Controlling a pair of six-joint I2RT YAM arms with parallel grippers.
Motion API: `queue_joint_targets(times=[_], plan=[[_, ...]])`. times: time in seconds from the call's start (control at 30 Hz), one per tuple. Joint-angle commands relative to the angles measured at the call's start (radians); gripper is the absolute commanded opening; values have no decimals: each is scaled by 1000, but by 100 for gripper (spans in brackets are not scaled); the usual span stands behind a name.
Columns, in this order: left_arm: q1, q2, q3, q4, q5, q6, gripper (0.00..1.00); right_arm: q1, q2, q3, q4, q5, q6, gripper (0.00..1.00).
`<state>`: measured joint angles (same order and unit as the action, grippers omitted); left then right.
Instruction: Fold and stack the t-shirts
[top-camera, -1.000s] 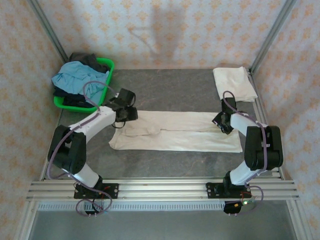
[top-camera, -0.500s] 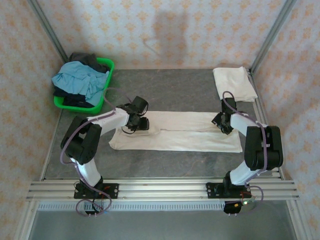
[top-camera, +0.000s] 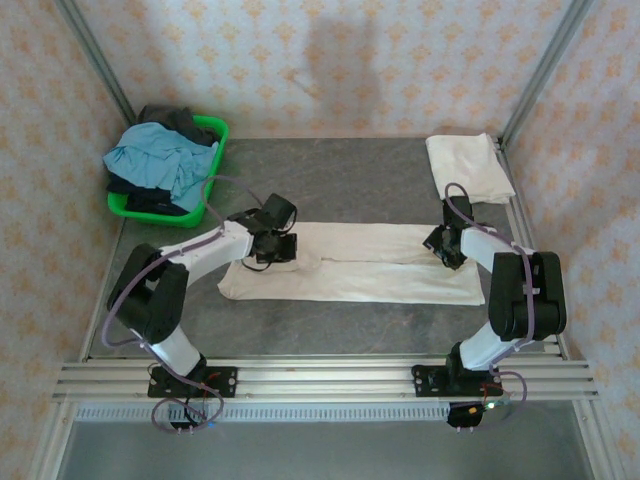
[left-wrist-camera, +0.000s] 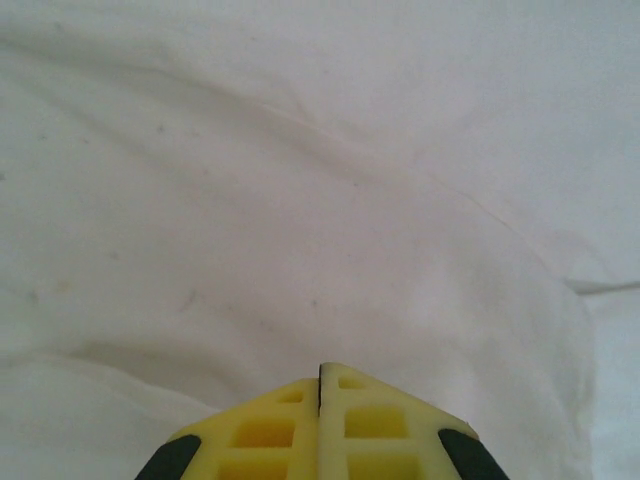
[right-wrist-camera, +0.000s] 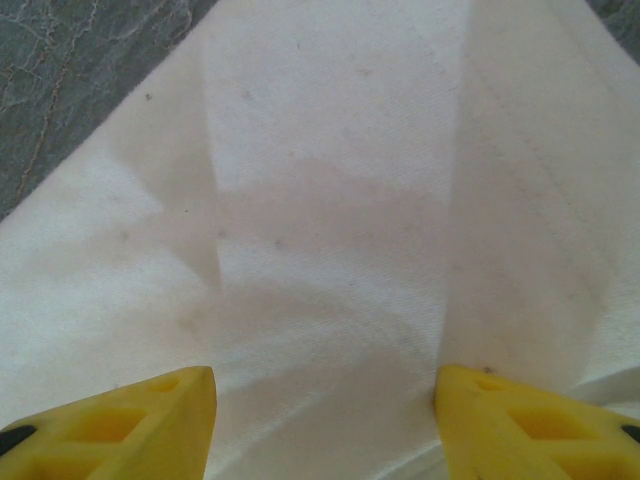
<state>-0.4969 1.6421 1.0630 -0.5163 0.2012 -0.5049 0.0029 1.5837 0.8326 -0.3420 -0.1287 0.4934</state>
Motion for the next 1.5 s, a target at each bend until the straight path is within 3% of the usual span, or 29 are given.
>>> queue_joint_targets(times=[0.0,0.3,0.37,0.43,0.53,0.8,0.97,1.17,1.33,1.47], plan=[[-19,-50,-24,-61,-29,-12,0,-7,-7,-15,-1,10,-18,60],[-58,-146,-162,-23,-11,-103,2,-7,-39,-10,-27,15,-21,60],[-66,-177,-189,-16,-21,-130,16,-7,-45,-10,-28,16,-20,60],[-74,-211,-216,-6,-28,-157,21,-7,-48,-9,-28,13,-17,60],[-79,-267,-257,28,-29,-198,38,-7,-50,-6,-26,3,-17,60],[-44,-273,-153,-31,-136,-120,47,-6,-36,0,-1,-30,-11,60],[77,-97,-77,31,-84,-71,43,-7,19,31,-9,-22,-8,60],[177,29,-88,69,-119,-61,43,-28,67,74,-73,33,6,58],[236,56,-122,72,-152,-60,42,-43,33,58,-90,77,3,58],[242,32,-68,31,-107,-38,40,-27,-23,45,-102,68,-15,58]])
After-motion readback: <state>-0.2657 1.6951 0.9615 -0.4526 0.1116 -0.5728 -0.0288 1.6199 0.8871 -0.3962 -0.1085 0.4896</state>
